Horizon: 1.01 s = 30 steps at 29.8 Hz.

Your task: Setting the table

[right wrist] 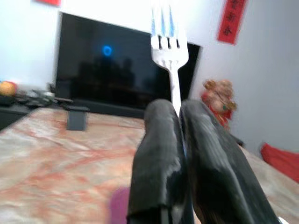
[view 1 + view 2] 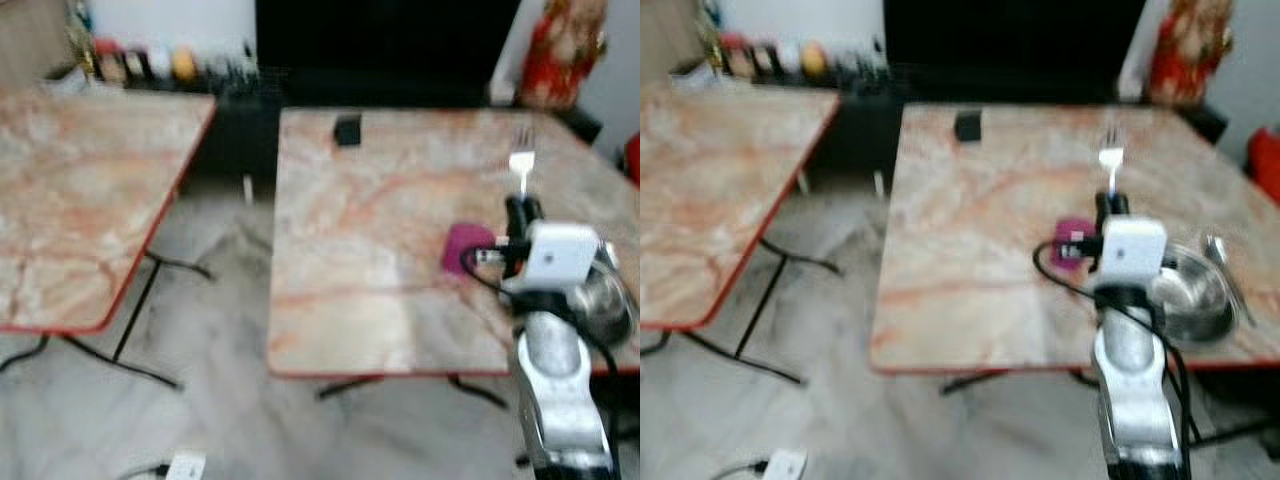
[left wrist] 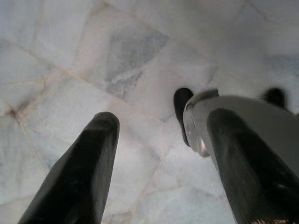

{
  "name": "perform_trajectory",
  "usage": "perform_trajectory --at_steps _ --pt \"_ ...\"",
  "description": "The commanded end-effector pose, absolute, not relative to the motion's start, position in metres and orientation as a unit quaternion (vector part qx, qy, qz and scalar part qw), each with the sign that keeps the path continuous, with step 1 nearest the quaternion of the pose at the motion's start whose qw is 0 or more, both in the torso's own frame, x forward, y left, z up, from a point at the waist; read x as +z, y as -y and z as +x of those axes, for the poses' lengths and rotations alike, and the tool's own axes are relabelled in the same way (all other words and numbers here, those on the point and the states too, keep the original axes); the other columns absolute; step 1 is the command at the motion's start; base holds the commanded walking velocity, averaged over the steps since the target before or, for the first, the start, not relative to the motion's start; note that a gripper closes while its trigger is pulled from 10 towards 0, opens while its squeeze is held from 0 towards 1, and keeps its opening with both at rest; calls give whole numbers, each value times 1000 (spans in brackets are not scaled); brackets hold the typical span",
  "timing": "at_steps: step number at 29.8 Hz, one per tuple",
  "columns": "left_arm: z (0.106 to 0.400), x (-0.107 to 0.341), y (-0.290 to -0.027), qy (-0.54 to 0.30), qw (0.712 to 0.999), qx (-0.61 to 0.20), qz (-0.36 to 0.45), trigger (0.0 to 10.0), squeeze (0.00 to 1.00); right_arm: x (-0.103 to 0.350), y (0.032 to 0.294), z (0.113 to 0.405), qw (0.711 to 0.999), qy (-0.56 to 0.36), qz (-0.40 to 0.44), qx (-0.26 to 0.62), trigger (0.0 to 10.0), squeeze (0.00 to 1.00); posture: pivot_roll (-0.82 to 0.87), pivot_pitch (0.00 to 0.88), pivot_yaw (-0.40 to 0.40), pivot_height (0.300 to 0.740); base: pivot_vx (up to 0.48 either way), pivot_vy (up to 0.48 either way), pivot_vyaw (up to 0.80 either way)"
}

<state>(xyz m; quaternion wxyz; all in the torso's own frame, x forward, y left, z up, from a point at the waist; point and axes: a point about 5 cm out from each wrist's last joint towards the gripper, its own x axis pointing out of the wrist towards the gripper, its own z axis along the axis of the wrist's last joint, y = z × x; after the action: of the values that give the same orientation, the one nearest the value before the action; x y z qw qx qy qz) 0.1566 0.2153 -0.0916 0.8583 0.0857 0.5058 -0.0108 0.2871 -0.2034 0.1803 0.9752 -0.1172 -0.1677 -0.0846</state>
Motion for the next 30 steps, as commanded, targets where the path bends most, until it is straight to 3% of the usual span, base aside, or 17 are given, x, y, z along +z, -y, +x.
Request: perform_trajectory --at_steps 1,25,30 --pt "155 -94 -210 -511 856 -12 76 10000 0 181 208 286 975 162 -123 -91 10000 0 2 0 -17 740 0 -428 0" --pt "154 -93 -211 -512 856 -13 79 10000 0 180 208 286 975 160 -122 -93 10000 0 4 0 -12 740 0 -425 0" --pt "154 -93 -212 -512 855 -8 83 10000 0 180 207 286 975 159 -121 -93 10000 0 2 0 -10 740 0 -134 0"
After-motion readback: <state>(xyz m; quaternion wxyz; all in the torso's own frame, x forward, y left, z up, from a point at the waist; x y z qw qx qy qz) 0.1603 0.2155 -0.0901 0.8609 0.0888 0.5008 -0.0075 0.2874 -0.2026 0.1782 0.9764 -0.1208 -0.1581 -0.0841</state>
